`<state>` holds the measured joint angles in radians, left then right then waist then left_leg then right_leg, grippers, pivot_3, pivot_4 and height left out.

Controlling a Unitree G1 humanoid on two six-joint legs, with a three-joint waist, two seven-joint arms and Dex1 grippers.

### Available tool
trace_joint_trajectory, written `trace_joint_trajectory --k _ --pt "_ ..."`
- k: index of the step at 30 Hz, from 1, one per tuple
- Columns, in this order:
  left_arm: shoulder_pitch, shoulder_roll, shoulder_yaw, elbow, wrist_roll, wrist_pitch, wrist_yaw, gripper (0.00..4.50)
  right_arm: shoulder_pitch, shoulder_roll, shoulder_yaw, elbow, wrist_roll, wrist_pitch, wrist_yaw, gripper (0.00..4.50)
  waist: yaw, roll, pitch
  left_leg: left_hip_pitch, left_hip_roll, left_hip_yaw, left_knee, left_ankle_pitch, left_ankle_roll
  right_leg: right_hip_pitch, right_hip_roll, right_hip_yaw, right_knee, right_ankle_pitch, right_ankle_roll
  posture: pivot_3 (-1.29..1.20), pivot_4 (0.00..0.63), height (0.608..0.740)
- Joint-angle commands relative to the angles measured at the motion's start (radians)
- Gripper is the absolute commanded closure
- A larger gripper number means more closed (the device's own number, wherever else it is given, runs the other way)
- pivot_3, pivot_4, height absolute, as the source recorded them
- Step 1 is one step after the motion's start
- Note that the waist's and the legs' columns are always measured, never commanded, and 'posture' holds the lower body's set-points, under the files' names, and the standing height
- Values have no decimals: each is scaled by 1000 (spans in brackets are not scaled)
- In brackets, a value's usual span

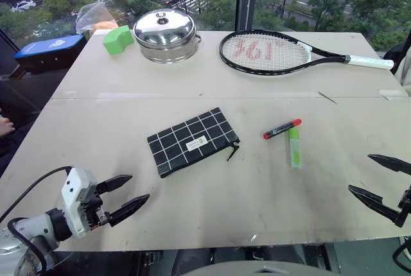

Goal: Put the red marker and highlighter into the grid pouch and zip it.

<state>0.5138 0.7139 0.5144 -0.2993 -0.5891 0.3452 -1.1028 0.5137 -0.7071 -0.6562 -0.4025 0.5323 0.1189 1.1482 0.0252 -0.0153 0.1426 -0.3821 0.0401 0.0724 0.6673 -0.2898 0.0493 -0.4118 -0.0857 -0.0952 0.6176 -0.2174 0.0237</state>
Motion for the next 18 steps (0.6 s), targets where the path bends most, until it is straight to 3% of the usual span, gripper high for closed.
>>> trace_joint_trajectory --k 1,5,8,12,18 --pt "-29 -3 25 5 -17 -5 20 105 -10 7 -15 -8 13 -39 -1 0 0 0 0 0 0 0 0 1 1 0 0 0 0 0 0 0 150 740" --pt "-166 -7 38 14 -111 129 136 105 -73 33 58 -65 48 -9 -60 0 8 0 0 0 0 0 0 1 2 0 0 0 0 0 0 0 150 740" --pt "-222 16 36 28 -106 152 158 105 -101 34 96 -121 94 33 -89 0 10 0 -1 0 0 0 1 1 2 0 0 1 1 0 0 0 150 740" --pt "-192 78 -58 169 233 -401 3 105 -93 7 149 -207 135 73 -74 0 10 -1 -2 1 -1 1 0 1 2 0 1 0 1 2 -4 0 150 740" --pt "-208 65 -142 360 419 -842 11 105 -43 2 169 -252 119 65 -72 0 17 0 -2 -1 -1 2 -1 -1 3 0 -2 -1 -3 2 -5 0 150 740"
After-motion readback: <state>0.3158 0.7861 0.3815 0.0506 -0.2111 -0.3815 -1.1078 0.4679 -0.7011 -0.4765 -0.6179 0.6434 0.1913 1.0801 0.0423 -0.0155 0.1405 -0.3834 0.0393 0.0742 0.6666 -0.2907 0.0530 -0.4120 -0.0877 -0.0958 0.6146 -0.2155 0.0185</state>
